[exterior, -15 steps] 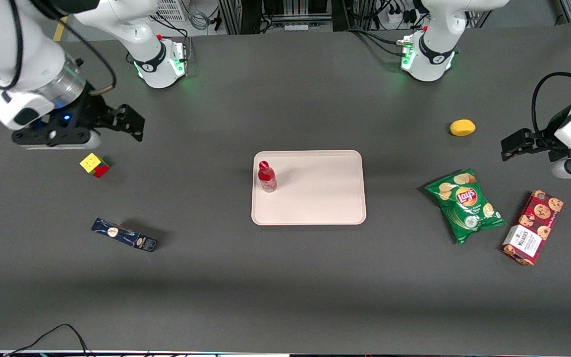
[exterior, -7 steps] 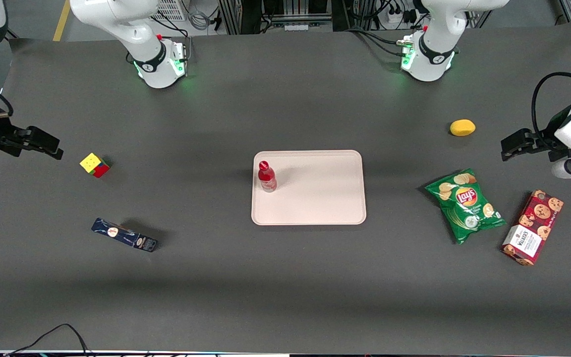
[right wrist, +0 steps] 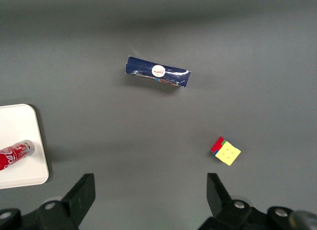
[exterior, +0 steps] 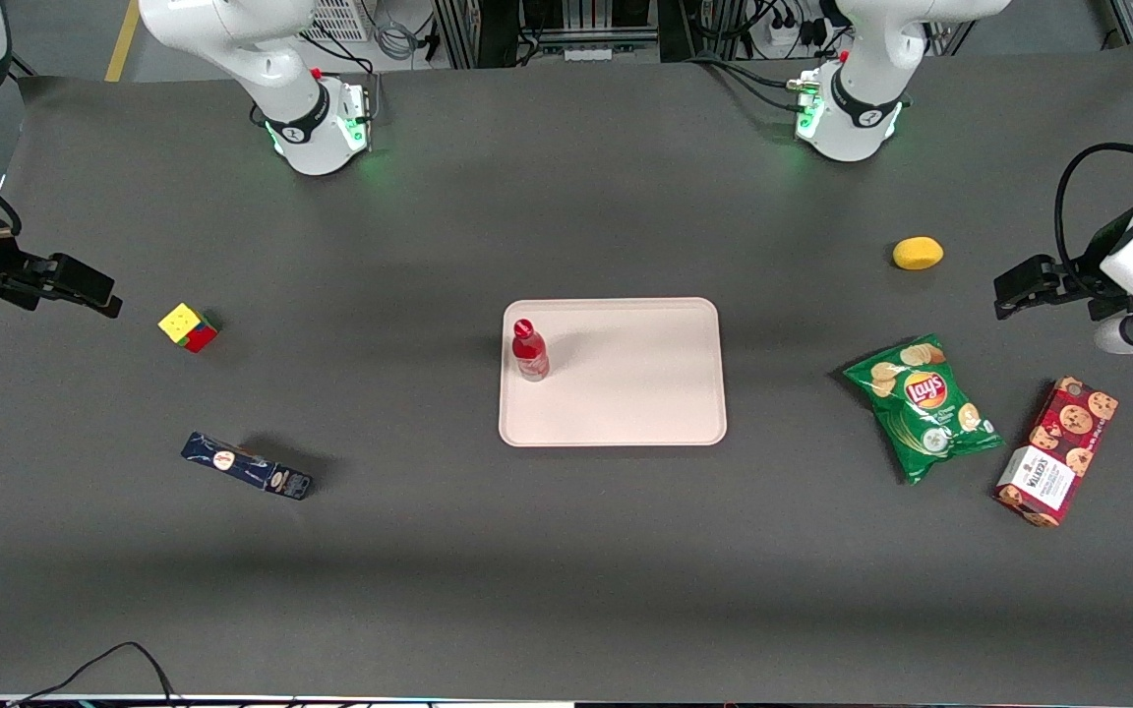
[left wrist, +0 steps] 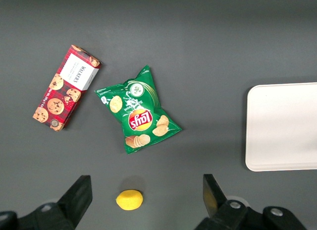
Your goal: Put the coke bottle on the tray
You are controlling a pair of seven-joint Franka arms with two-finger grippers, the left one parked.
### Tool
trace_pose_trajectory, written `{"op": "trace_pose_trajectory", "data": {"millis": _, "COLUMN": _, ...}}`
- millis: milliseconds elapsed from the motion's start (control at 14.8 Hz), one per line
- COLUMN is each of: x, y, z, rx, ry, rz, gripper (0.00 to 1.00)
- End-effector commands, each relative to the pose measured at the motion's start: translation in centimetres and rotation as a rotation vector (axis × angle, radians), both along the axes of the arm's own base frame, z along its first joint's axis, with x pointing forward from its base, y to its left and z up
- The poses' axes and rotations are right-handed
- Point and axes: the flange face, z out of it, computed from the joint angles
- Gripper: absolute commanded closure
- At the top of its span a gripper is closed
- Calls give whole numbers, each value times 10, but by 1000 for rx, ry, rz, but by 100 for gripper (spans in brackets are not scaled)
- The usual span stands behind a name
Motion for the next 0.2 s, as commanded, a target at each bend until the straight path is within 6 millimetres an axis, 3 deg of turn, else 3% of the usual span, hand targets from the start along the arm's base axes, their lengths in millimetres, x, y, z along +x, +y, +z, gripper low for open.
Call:
{"op": "trace_pose_trajectory", "data": {"millis": 0, "x": -2, "y": -7, "z": 2, "rx": 6, "ry": -2, "rz": -33, "gripper": 0}}
{"op": "trace_pose_trajectory", "data": {"millis": 135, "x": -2, "y": -8, "z": 3, "rx": 6, "ry": -4, "rz": -35, "gripper": 0}}
